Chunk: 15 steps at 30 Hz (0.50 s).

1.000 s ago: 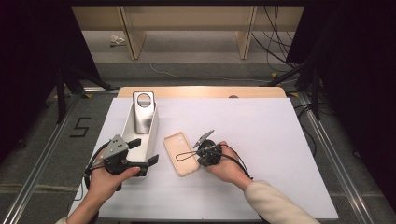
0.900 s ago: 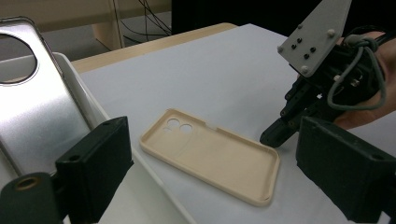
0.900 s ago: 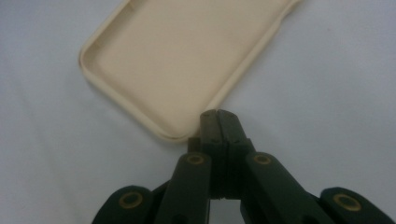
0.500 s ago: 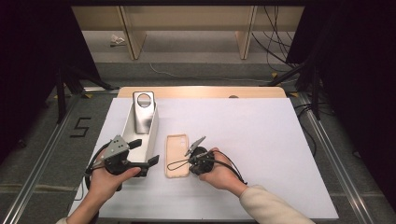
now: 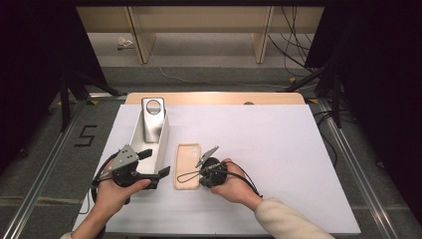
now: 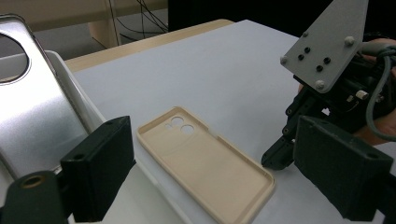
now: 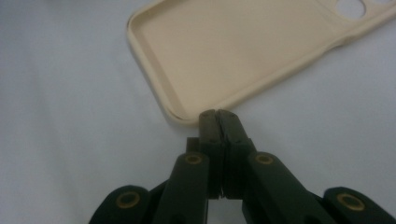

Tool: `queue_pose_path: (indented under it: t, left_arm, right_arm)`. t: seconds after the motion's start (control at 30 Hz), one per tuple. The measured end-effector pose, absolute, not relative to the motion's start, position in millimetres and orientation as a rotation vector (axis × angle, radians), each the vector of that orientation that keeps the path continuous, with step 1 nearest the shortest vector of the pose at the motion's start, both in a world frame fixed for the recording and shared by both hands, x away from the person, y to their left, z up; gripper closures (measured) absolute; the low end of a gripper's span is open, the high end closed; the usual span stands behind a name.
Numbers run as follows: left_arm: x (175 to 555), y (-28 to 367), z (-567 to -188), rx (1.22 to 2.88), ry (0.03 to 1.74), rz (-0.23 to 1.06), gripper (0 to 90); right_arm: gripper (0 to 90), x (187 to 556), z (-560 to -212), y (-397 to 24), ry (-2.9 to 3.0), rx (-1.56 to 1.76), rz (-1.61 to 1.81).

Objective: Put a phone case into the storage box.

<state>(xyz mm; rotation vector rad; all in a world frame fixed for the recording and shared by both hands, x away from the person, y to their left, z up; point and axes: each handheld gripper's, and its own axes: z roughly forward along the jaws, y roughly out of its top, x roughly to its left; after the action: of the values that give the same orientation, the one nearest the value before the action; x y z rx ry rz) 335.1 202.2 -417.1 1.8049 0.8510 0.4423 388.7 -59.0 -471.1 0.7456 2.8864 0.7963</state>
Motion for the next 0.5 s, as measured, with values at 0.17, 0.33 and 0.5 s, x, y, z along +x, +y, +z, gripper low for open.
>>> queue_pose_path:
  t: [0.17, 0.33, 0.5]
  left_arm:
    - [335, 202, -417, 1.809, 0.846, 0.44, 12.3]
    - [335, 201, -417, 1.817, 0.842, 0.441, 13.6]
    - [333, 197, -416, 1.884, 0.82, 0.474, 16.5]
  right_arm:
    - [89.4, 389, -471, -58, 2.893, 0.735, 0.819]
    - [85.4, 388, -469, -59, 2.881, 0.735, 0.841]
    - [59.3, 391, -456, -76, 2.825, 0.694, 0.878]
